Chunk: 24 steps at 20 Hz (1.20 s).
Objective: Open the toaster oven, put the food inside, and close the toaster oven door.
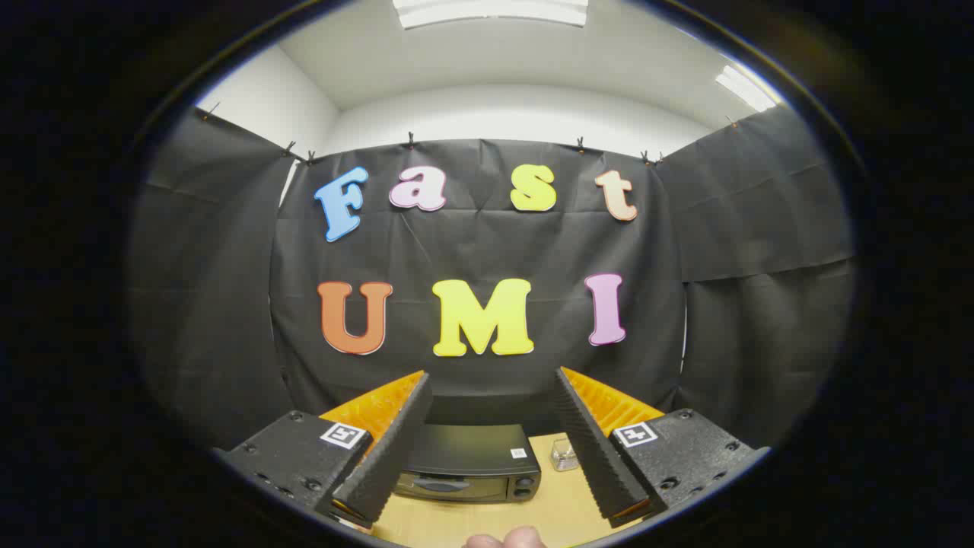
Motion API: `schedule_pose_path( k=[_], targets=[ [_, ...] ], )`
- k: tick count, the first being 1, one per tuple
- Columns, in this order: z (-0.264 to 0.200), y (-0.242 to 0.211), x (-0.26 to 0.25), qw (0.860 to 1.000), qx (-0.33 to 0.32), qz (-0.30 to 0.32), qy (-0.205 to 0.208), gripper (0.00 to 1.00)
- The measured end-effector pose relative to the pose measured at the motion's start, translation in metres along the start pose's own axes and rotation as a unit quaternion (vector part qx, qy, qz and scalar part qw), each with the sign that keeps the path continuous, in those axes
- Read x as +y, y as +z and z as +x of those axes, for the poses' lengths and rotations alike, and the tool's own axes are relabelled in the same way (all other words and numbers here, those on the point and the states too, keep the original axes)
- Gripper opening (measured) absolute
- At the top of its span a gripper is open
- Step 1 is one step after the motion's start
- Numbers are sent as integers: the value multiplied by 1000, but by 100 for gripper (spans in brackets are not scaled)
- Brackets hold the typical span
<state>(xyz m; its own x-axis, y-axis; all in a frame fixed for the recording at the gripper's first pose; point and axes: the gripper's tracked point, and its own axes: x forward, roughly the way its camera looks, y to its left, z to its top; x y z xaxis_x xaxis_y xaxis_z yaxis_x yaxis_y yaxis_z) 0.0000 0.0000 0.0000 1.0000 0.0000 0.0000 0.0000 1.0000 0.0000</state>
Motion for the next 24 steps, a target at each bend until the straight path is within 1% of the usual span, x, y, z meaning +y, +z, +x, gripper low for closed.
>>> schedule_pose_path(
  k=[16,20,24],
  targets=[
    [6,0,-5,1000,-2,17,-7,100],
    [14,-10,4,999,16,33,-1,100],
    [26,-30,16,997,49,56,6,100]
  ],
)
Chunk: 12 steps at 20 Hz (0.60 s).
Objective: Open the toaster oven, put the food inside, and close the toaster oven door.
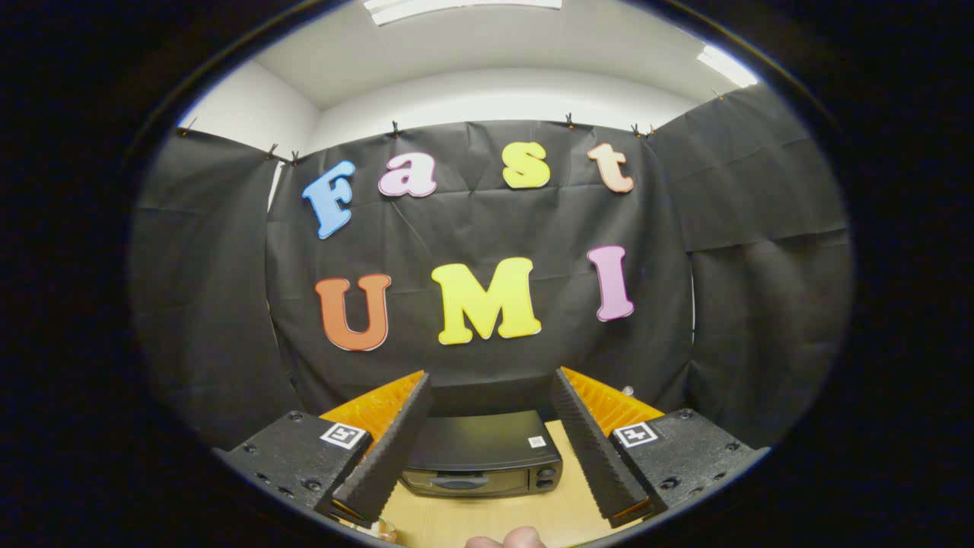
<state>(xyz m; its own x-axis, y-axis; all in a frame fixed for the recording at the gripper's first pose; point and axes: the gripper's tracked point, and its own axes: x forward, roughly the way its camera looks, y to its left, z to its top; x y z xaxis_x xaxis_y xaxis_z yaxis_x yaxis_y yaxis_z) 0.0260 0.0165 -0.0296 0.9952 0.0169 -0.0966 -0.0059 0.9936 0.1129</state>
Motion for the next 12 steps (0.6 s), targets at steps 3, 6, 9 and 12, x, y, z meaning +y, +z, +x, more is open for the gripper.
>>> schedule_pose_path(
  k=[3,6,9,12],
  targets=[
    [17,-22,9,999,30,15,7,100],
    [34,-44,19,998,56,22,10,100],
    [57,-71,31,997,76,12,15,100],
    [80,-109,41,994,107,-4,23,100]
  ],
)
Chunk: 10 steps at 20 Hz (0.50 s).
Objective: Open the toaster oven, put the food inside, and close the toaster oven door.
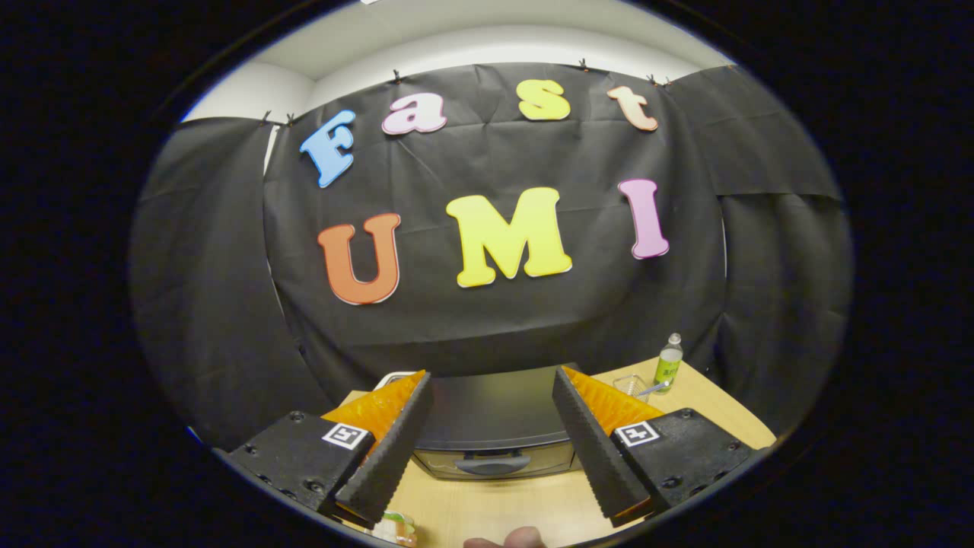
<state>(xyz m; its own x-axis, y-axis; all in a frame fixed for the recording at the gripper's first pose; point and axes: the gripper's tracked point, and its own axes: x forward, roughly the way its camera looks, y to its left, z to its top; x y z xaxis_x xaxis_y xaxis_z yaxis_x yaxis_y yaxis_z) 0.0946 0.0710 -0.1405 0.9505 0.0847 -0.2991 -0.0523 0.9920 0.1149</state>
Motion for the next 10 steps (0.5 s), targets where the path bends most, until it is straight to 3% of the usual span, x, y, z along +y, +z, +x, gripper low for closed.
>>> schedule_pose_path(
  k=[5,10],
  targets=[
    [54,-73,-1,997,64,-34,-2,100],
    [90,-130,-5,993,118,-29,-6,100]
  ],
)
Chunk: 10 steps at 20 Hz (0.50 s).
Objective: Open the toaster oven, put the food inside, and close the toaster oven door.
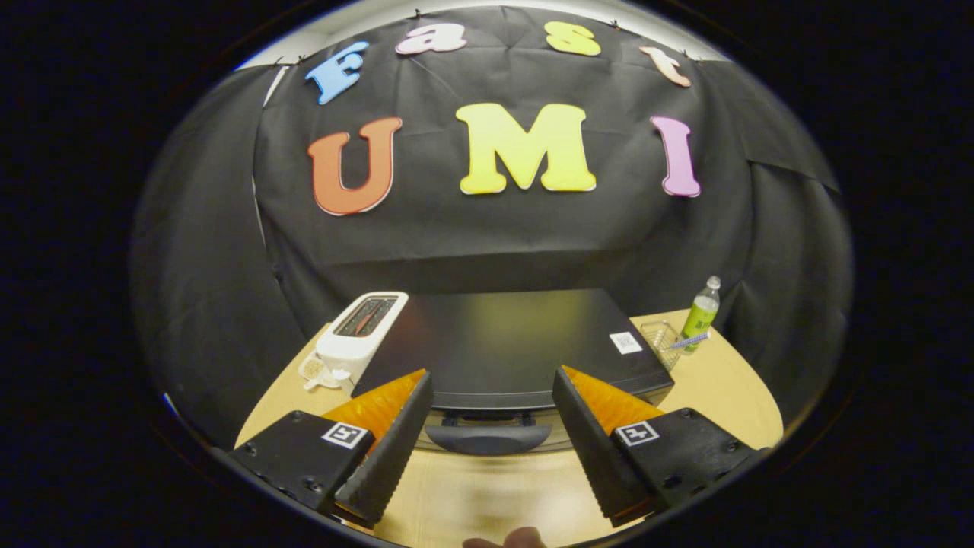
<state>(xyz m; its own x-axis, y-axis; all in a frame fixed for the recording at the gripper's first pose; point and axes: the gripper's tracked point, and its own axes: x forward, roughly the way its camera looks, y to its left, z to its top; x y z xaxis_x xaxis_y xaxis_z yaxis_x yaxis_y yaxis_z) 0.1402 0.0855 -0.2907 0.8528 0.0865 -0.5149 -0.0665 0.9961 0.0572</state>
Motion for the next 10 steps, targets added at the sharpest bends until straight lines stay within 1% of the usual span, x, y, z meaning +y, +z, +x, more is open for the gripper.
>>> schedule_pose_path(
  k=[3,6,9,10],
  targets=[
    [18,-21,4,1000,25,-1,3,100],
    [23,-34,7,999,38,-1,2,100],
    [24,-42,6,999,37,-12,-7,100],
    [23,-40,7,999,26,-17,-8,100]
  ],
)
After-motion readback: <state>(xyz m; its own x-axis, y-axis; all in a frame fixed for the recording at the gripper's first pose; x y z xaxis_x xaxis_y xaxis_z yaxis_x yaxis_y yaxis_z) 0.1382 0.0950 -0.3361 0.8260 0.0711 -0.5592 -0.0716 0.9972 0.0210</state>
